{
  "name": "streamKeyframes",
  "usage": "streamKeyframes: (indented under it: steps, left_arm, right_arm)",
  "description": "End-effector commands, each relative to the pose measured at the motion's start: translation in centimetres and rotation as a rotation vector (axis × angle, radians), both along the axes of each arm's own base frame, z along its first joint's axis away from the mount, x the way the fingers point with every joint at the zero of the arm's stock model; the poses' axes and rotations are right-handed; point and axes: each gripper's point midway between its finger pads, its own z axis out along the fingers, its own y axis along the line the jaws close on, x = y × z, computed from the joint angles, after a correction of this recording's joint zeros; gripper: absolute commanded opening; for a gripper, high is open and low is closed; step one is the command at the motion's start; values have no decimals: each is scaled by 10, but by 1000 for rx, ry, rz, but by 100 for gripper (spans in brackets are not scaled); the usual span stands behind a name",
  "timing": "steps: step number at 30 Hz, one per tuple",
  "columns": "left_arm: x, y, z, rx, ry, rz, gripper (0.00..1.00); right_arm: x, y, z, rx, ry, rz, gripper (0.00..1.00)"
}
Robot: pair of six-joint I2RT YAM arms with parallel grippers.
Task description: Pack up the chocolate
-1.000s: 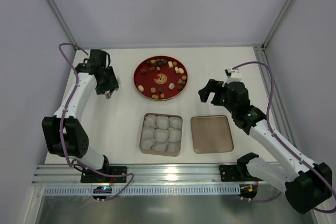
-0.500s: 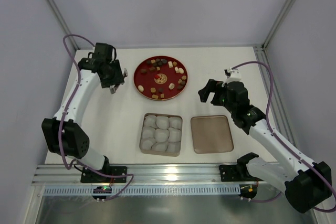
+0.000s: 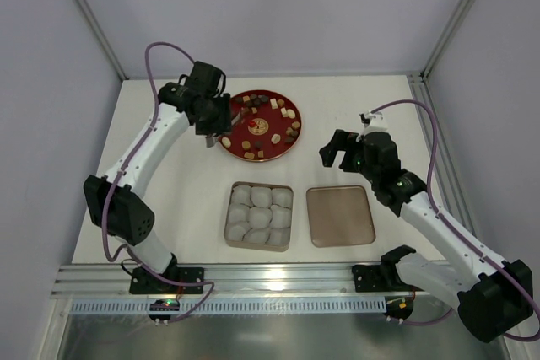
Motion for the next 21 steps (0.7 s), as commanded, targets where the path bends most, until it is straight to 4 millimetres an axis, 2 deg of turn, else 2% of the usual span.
streamKeyframes:
  steps: [1,8,15,21]
  left_arm:
    - [-6,-31,13,-28,-16,-98,51]
    - [-15,-74,8,-13,6,-228,51]
    - [-11,-94,-9,8,34,-283,50]
    - [-2,-103,-25,26,57,-305,49]
  right_arm:
    - [3,-4,20,9,-51,-19,100]
    - [2,-5,22,7,-50,-25,100]
    - [1,-6,20,7,-42,-27,100]
    - [1,-7,18,1,-36,-30,100]
